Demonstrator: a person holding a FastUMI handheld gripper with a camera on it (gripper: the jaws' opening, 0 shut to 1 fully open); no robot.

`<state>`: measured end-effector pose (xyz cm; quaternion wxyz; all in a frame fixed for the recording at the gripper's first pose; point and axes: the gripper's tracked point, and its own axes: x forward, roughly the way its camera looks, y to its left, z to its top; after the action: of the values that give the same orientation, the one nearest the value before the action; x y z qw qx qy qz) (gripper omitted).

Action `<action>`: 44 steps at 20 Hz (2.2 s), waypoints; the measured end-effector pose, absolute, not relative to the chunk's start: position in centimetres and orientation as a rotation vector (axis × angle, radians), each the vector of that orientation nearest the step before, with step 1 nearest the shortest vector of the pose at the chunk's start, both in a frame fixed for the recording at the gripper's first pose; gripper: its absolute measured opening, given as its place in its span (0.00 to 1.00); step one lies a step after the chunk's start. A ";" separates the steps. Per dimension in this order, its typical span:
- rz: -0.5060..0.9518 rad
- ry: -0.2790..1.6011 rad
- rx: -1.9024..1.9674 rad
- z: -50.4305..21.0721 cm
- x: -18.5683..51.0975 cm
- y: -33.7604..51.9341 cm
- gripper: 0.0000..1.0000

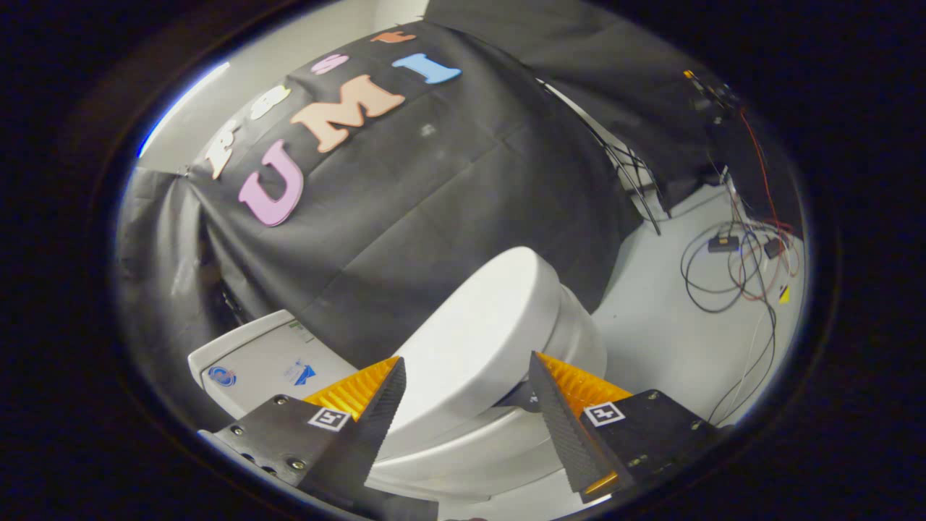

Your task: Open the toilet lid.

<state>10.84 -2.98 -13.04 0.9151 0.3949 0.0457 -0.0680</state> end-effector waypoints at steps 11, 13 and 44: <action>-0.268 0.055 1.121 -16.9 10.0 -6.8 0.75; -0.291 0.123 1.172 -19.1 10.3 -6.8 0.50; -0.345 0.251 0.997 -6.4 10.9 -1.6 0.01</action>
<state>10.94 -1.64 -6.40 0.8566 0.4745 0.1193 -0.1642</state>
